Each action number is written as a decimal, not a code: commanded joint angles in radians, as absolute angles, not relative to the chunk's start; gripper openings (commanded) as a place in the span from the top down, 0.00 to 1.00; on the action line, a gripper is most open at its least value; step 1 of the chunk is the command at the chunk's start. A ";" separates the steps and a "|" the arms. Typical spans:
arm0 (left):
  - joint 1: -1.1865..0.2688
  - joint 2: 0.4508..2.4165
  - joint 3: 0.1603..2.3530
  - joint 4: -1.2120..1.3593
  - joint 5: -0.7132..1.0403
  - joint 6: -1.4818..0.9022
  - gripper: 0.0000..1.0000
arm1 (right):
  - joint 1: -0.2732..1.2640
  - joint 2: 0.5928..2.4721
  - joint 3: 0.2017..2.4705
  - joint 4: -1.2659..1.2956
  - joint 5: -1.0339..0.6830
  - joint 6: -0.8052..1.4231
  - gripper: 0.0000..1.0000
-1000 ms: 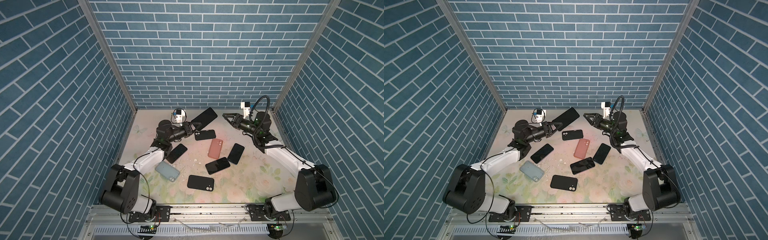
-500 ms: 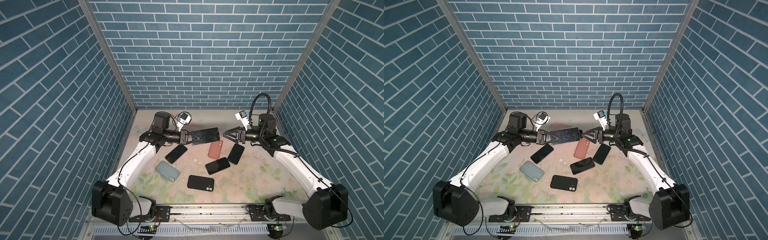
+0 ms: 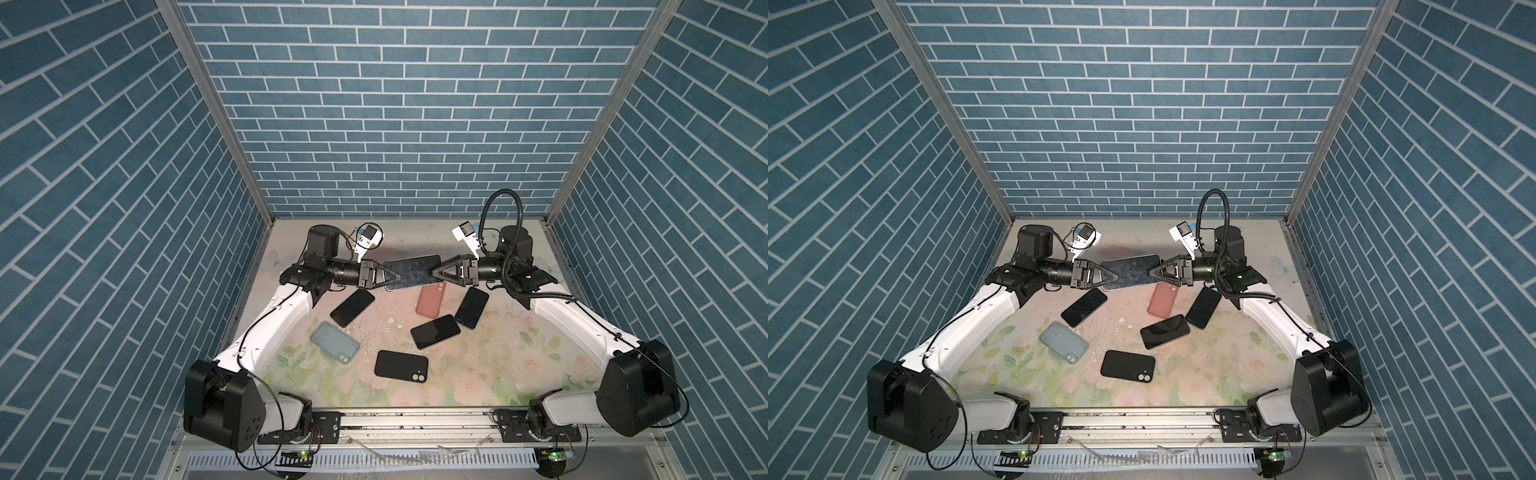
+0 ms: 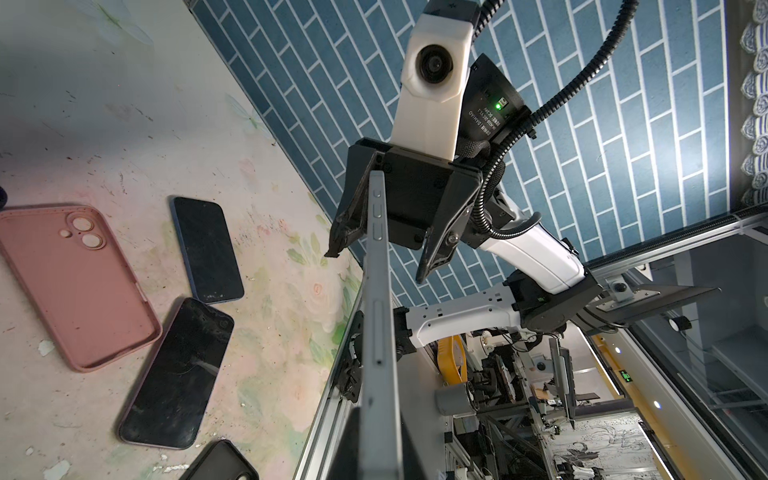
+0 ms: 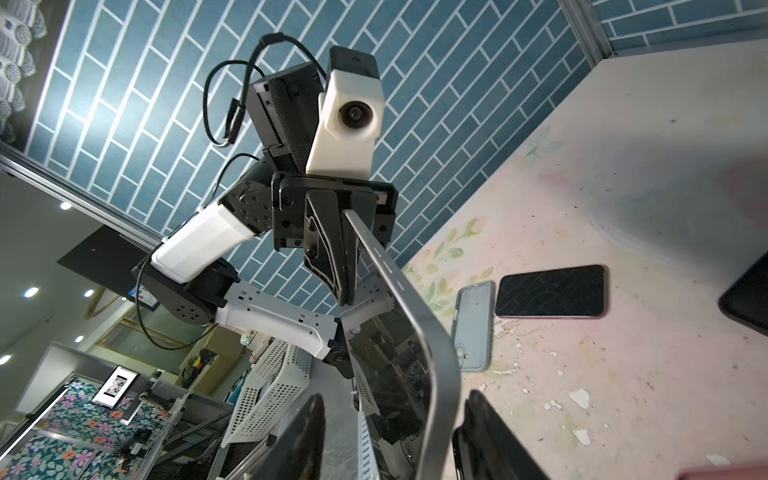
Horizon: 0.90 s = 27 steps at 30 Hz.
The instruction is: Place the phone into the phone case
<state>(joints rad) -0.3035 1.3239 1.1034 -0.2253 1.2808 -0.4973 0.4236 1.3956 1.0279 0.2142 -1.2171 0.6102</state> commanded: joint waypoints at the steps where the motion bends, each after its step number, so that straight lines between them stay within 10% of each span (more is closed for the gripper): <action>1: -0.299 1.313 1.094 -0.154 1.332 -0.506 1.00 | 0.431 1.427 1.035 0.439 -1.277 0.760 0.51; 21: -0.299 1.355 1.076 -0.008 1.330 -0.603 1.00 | 0.455 1.531 1.018 0.851 -1.326 1.067 0.89; 27: -0.293 1.353 1.070 0.002 1.269 -0.606 0.71 | 0.453 1.529 1.015 0.859 -1.325 1.077 1.00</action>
